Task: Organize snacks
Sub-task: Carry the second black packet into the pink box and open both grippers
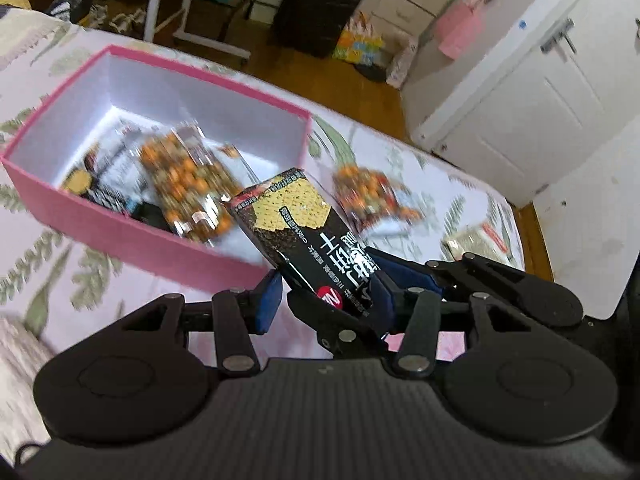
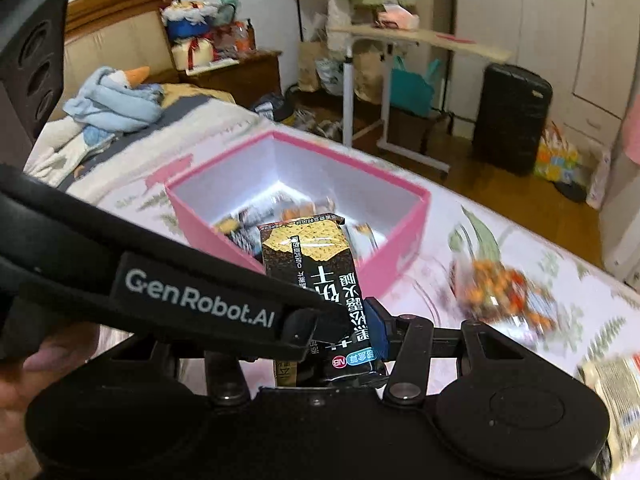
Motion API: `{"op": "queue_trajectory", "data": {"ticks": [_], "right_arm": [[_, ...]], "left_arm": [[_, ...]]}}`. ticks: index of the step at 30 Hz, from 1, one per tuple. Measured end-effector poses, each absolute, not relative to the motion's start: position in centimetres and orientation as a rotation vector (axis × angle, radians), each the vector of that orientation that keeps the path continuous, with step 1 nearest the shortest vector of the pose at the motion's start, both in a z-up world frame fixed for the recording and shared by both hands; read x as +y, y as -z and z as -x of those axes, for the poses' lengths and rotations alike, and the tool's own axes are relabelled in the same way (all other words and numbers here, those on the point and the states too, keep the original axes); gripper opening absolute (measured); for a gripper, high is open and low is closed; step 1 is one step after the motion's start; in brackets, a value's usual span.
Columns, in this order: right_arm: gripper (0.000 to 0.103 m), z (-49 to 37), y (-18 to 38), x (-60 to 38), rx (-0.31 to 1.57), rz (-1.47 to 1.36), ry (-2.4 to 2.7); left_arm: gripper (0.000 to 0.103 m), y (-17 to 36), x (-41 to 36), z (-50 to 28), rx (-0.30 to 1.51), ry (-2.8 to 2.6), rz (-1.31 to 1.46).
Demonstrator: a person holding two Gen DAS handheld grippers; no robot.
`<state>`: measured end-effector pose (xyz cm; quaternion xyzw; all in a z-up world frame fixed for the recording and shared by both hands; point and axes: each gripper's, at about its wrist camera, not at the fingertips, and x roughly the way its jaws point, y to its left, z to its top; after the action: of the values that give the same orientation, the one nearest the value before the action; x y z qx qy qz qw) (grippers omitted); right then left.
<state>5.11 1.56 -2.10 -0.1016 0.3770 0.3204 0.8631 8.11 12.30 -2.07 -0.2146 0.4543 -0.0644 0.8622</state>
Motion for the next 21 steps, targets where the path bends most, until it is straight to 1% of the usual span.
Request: {"op": "queue_trajectory", "data": {"ticks": [3, 8, 14, 18, 20, 21], "right_arm": [[0.055, -7.1, 2.4, 3.4, 0.744, 0.218, -0.694], [0.055, -11.2, 3.1, 7.1, 0.695, 0.348, -0.742], [0.055, -15.6, 5.2, 10.2, 0.728, 0.413, -0.787], [0.055, -17.0, 7.4, 10.7, 0.767, 0.414, -0.805], [0.062, -16.8, 7.8, 11.0, 0.749, 0.443, -0.801], [0.071, -16.5, 7.9, 11.0, 0.723, 0.463, -0.784]], "left_arm": [[0.048, 2.4, 14.2, -10.4, 0.932, 0.116, 0.466], [0.048, 4.1, 17.7, -15.2, 0.929, 0.077, 0.531], [0.048, 7.6, 20.3, -19.3, 0.967, 0.025, 0.591], [0.048, 9.9, 20.8, -20.5, 1.003, 0.006, 0.627], [0.05, 10.3, 20.7, -20.3, 0.99, 0.002, 0.633], [0.051, 10.3, 20.6, -20.1, 0.982, -0.008, 0.618]]}}
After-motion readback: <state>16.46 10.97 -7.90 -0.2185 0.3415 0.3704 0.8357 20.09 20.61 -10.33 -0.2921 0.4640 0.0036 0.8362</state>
